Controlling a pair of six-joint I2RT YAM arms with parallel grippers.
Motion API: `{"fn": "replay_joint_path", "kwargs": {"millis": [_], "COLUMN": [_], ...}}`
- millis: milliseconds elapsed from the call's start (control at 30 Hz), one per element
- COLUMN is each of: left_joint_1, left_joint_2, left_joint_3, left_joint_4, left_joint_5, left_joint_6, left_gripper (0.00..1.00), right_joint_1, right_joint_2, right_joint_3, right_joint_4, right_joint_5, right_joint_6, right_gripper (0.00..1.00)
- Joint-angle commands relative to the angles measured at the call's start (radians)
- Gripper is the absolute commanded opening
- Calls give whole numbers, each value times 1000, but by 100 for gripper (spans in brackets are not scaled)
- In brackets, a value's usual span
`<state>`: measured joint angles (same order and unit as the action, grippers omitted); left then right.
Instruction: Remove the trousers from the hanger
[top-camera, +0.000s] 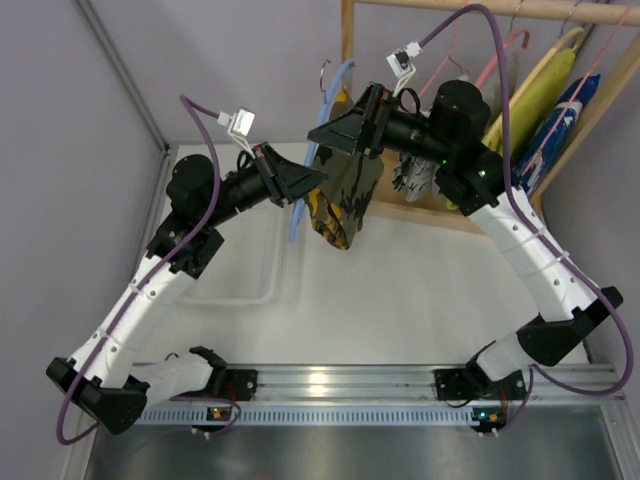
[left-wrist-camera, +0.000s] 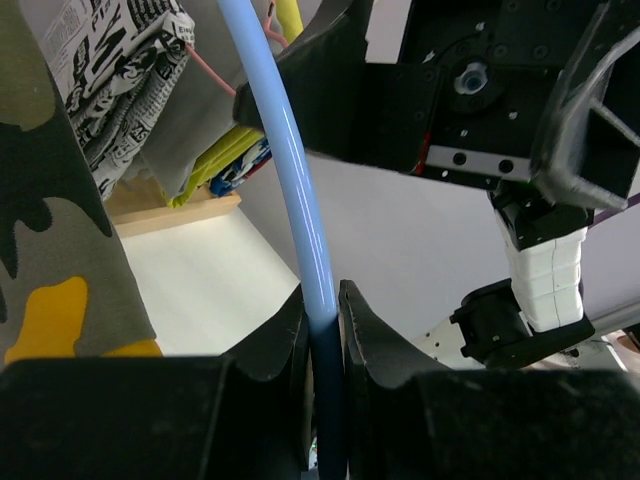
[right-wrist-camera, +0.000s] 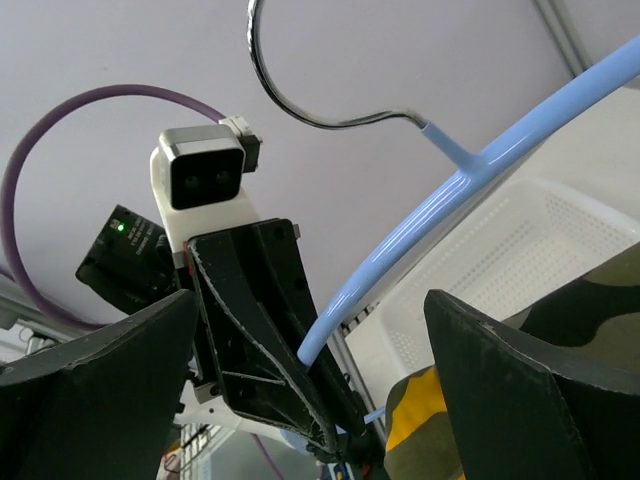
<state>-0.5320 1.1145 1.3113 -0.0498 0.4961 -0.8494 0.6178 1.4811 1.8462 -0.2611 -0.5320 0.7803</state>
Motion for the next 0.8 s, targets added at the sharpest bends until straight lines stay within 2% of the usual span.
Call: {"fn": "replay_joint_path", "kwargs": {"millis": [0,133,367,533,667,767], "left_joint_1": [23,23,21,49,118,153], "left_joint_2": [-85,-102,-159,-203,-231,-249], "left_joint_3": [59,49,34,-15,-50,-66], "left_joint_4": [300,315,323,306,327,343], "left_joint_5": [-50,-2,74,67,53,44], "left_joint_6": [50,-2,-19,-49,-111,-126], "left_gripper": [0,0,0,0,0,0], "right_joint_1": [48,71,114,114,114,114], "right_joint_2": [-2,1,-148,-205,-184,-122], "right_joint_3": [22,21,-80,-157,-159,-101], "right_joint_4": [80,63,22,-10,20,60], "right_joint_5": [41,67,78,107,92,79], "right_joint_6": [17,7,-94,-156,-128,-92], "right_gripper": [97,97,99,99,99,99]}}
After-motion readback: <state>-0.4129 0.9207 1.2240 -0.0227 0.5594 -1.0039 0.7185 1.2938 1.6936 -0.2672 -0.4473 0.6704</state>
